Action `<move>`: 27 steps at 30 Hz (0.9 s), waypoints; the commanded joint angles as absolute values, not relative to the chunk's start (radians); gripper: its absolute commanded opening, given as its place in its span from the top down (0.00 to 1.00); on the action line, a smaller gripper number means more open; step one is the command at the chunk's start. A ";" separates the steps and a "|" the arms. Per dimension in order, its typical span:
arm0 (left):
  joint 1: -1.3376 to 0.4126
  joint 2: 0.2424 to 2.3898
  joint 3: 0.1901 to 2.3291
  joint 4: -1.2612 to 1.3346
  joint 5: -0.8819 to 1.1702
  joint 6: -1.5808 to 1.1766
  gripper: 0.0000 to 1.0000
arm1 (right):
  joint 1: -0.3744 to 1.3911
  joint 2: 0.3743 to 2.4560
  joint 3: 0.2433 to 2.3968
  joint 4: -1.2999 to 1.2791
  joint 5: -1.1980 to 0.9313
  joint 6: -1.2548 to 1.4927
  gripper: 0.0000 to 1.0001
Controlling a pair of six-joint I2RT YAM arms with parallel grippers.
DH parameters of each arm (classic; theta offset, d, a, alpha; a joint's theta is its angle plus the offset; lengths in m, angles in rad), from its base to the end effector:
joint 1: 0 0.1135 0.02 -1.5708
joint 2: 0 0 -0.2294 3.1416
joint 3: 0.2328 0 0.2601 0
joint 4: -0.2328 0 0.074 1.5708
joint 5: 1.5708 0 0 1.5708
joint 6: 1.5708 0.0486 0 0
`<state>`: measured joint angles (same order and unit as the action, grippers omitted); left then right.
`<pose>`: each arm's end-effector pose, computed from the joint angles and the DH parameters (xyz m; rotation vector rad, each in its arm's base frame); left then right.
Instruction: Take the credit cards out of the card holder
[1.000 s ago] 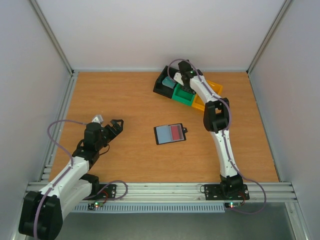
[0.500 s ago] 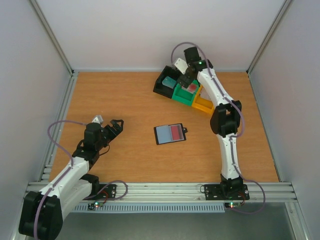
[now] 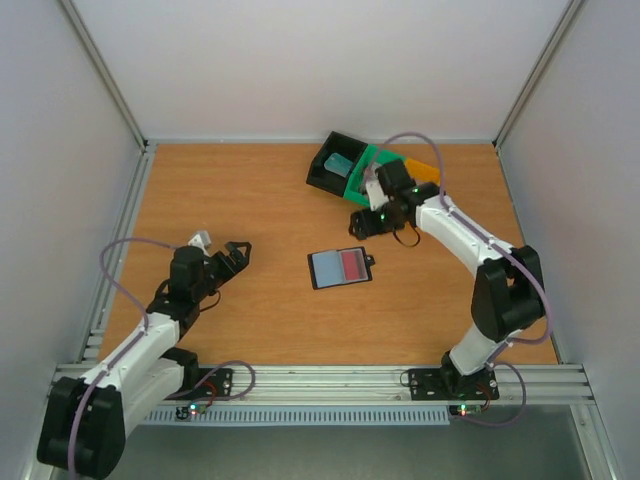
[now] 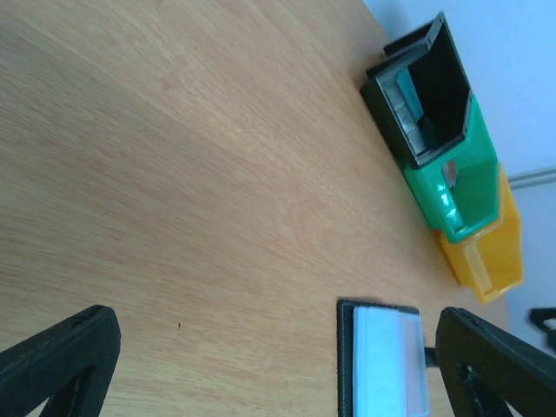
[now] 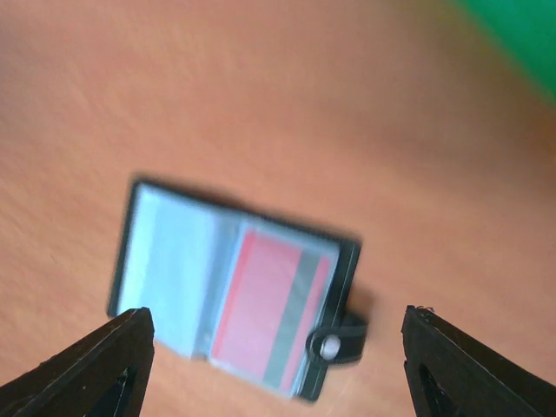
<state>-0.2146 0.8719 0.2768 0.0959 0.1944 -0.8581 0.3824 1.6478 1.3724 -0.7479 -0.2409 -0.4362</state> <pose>0.2154 -0.0565 0.1387 -0.5673 2.0992 -0.8406 0.3302 0.1453 0.2277 -1.1046 2.3265 0.2920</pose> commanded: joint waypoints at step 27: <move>-0.491 1.711 0.748 0.017 0.517 -0.638 0.06 | 0.571 1.588 0.975 -0.546 -0.032 -0.201 0.64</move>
<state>-0.4805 1.6619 0.7231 0.0612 0.5808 -0.6094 0.5999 1.5558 1.0134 -0.6193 -0.1417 -0.2646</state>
